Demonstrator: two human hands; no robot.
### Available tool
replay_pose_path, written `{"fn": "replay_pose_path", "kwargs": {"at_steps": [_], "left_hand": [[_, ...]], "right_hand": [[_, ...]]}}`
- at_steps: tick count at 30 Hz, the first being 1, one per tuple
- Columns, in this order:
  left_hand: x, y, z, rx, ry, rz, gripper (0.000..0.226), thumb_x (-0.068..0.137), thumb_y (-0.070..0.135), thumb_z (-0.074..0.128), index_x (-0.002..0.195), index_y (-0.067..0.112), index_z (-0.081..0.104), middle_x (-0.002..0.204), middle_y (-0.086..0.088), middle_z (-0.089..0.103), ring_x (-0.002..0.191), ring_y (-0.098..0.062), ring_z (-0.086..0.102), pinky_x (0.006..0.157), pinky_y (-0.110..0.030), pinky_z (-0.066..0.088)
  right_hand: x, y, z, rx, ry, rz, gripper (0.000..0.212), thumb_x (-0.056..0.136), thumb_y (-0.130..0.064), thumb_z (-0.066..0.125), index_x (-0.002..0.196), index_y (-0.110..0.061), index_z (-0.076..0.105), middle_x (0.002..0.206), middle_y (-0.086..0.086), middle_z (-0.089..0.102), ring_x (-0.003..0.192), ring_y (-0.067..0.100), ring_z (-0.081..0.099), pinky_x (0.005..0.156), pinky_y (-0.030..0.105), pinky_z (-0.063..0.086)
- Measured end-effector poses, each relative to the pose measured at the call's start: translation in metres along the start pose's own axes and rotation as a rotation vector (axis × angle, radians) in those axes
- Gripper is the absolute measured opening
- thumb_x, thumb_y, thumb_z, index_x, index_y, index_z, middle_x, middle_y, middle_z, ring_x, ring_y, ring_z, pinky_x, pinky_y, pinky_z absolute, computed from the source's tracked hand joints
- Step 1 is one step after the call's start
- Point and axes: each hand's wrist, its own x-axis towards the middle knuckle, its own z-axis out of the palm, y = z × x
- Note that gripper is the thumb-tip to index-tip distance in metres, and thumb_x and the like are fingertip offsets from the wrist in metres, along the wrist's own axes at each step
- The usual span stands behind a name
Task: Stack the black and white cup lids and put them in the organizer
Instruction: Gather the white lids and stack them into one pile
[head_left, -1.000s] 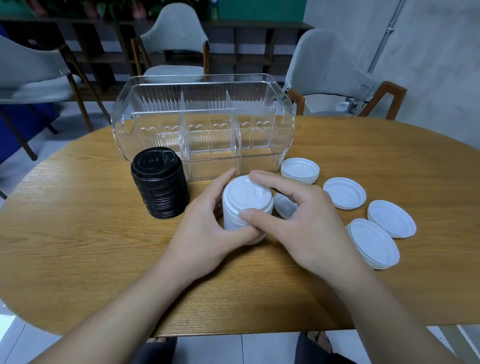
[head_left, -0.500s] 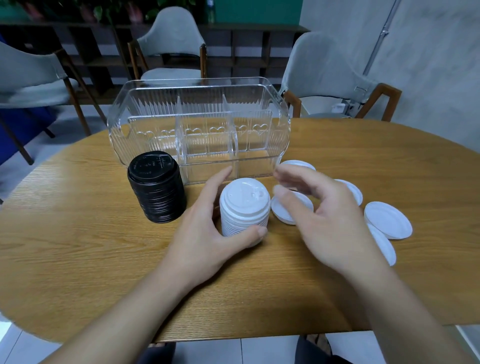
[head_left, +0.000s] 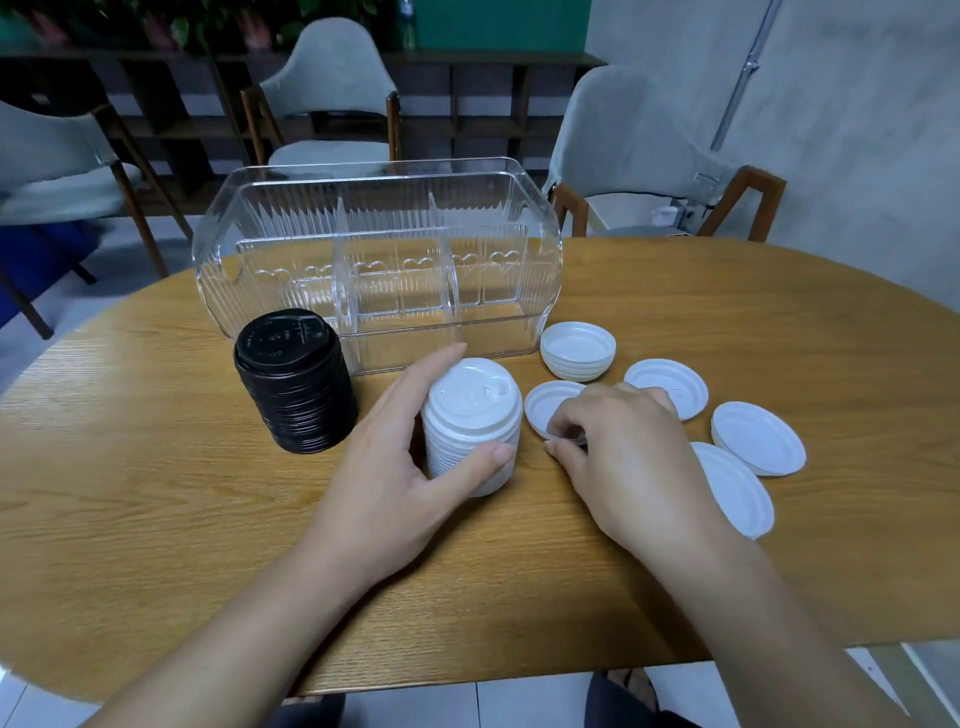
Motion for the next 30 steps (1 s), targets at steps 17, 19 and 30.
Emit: {"fn": "replay_pose_path", "kwargs": {"at_steps": [17,19,30], "left_hand": [[0.003,0.011,-0.006,0.016,0.048,0.094,0.079,0.094,0.053,0.081,0.163,0.028,0.050,0.158,0.016,0.057,0.152,-0.015,0.053,0.125,-0.036,0.042],[0.007,0.017,-0.008,-0.006,0.085,0.124,0.077,0.097,0.048,0.078,0.165,0.026,0.048,0.160,0.015,0.057,0.153,-0.016,0.053,0.126,-0.039,0.042],[0.009,0.032,-0.011,-0.003,0.085,0.308,0.089,0.084,0.032,0.095,0.161,0.014,0.054,0.158,0.005,0.059,0.151,-0.020,0.054,0.125,-0.028,0.037]], "right_hand": [[-0.005,-0.002,-0.047,1.134,0.287,0.129,0.014,0.097,-0.024,0.082,0.088,-0.013,0.082,0.084,0.001,0.081,0.078,0.011,0.070,0.080,0.034,0.056],[-0.005,-0.004,-0.048,1.293,0.257,0.115,0.019,0.097,-0.026,0.079,0.095,-0.008,0.081,0.088,0.007,0.079,0.082,0.014,0.069,0.084,0.031,0.057],[-0.006,-0.027,-0.039,1.685,-0.068,0.182,0.027,0.096,-0.025,0.071,0.107,-0.001,0.078,0.112,0.023,0.078,0.100,0.026,0.073,0.096,0.042,0.059]]}}
